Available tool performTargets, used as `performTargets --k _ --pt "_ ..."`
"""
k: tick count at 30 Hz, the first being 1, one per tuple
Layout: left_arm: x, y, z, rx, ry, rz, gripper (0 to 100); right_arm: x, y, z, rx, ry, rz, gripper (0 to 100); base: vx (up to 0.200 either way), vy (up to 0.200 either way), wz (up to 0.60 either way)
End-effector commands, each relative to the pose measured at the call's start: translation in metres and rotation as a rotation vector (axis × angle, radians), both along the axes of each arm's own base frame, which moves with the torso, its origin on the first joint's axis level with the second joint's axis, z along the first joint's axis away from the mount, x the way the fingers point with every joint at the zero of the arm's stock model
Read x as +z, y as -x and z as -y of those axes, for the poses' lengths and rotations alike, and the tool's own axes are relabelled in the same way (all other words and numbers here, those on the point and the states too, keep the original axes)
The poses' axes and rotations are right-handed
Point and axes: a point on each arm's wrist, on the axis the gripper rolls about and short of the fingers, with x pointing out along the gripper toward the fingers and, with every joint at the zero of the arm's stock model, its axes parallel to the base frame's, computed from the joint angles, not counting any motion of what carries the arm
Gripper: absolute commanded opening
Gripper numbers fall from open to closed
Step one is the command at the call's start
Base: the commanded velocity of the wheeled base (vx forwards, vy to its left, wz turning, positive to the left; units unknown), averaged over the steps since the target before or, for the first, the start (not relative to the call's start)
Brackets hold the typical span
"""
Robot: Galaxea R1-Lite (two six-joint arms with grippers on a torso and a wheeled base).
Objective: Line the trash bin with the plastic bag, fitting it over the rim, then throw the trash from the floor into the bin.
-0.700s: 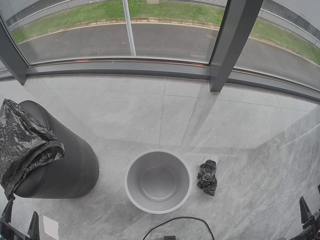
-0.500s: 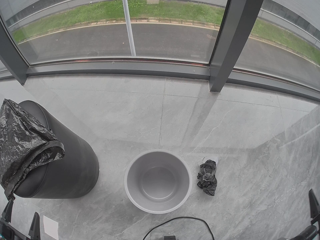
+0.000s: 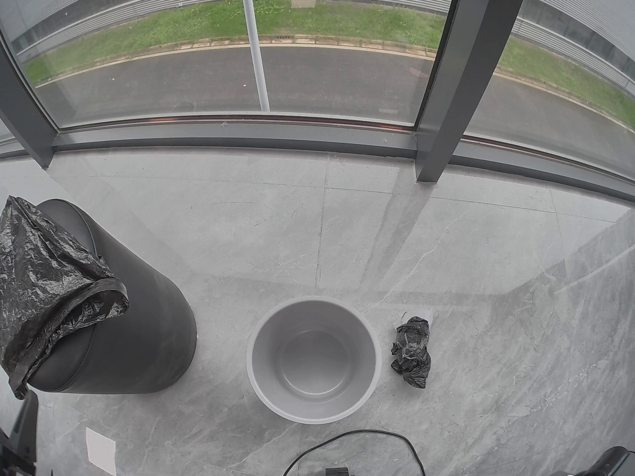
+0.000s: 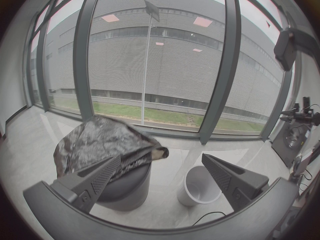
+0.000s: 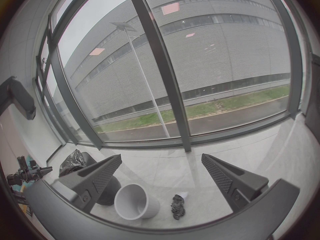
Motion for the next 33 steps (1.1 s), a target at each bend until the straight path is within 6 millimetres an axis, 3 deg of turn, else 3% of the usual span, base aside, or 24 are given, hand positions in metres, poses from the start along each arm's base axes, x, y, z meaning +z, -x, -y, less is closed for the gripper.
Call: performTargets --k 1,5,9,14,18,23,29,33 --pt "0.036 -0.051 0.007 -0.144 -0.216 -0.196 100 0.014 -0.083 -0.030 0.182 0.011 -0.127 100 0.000 0.000 0.00" --pt "0.040 -0.065 0.011 -0.198 -0.341 -0.219 100 0.008 -0.092 -0.034 0.186 0.020 -0.139 100 0.000 0.000 0.00" --pt "0.050 -0.092 0.023 -0.305 -0.468 -0.266 100 0.010 -0.100 -0.036 0.171 0.016 -0.129 100 0.000 0.000 0.00" --pt "0.057 -0.118 0.031 -0.304 -0.611 -0.230 100 0.011 -0.107 -0.039 0.171 0.020 -0.143 100 0.000 0.000 0.00" --pt "0.057 -0.138 0.034 -0.244 -0.734 -0.215 100 0.006 -0.109 -0.039 0.171 0.023 -0.167 100 0.000 0.000 0.00" --pt "0.051 -0.159 0.036 -0.182 -0.761 -0.269 100 0.004 -0.107 -0.039 0.172 0.022 -0.170 100 0.000 0.000 0.00" --pt "0.050 -0.181 0.023 -0.050 -0.811 -0.300 100 0.003 -0.106 -0.038 0.173 0.027 -0.169 100 0.000 0.000 0.00" --pt "0.056 -0.185 0.016 0.015 -0.863 -0.247 100 0.002 -0.105 -0.038 0.173 0.028 -0.168 100 0.000 0.000 0.00"
